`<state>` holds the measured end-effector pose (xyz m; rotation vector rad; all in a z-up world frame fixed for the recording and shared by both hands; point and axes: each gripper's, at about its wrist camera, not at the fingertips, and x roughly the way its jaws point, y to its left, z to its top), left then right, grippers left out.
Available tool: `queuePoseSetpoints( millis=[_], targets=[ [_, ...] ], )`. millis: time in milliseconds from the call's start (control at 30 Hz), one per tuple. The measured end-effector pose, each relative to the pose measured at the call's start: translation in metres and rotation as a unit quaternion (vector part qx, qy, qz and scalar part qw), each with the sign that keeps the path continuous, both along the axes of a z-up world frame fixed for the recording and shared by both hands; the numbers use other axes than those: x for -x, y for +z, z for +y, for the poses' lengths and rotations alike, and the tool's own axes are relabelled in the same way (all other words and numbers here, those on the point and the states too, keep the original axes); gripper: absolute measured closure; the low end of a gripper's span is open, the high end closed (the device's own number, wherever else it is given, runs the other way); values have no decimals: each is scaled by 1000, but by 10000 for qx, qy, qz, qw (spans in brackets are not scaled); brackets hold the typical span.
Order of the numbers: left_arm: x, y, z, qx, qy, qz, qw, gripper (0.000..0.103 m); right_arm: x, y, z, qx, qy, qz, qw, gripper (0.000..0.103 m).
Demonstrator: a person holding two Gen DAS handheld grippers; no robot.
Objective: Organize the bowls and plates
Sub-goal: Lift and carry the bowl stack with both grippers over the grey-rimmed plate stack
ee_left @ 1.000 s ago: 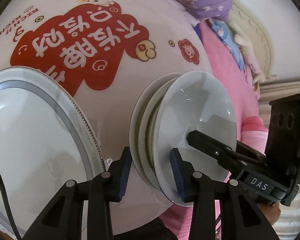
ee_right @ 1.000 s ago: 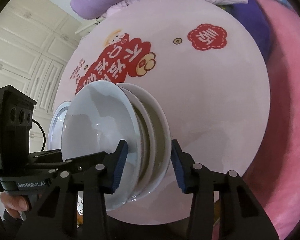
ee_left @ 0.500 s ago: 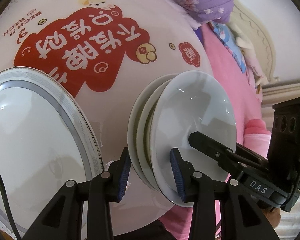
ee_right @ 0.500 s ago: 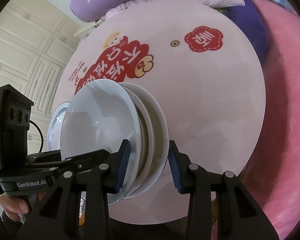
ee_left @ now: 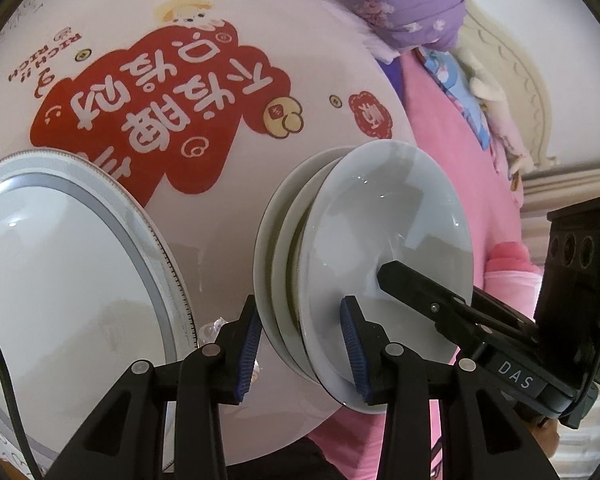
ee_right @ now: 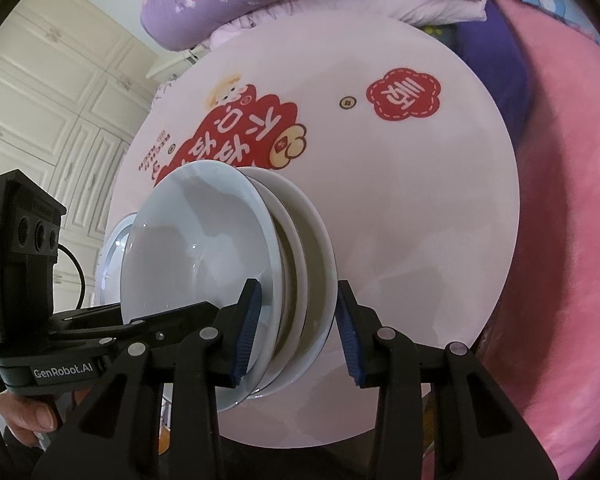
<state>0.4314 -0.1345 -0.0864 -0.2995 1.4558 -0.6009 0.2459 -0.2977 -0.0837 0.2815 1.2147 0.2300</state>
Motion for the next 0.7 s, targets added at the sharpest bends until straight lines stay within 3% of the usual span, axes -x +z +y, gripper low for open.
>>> queuePoseSetpoints(
  millis=[300, 700],
  targets=[
    [-6, 34, 26, 51, 139, -251, 9996, 68, -8, 31, 21, 38, 196, -239, 9995, 65],
    [-7, 82, 102, -60, 544, -437, 9975, 67, -25, 61, 87, 46, 803, -386, 9960, 65]
  ],
)
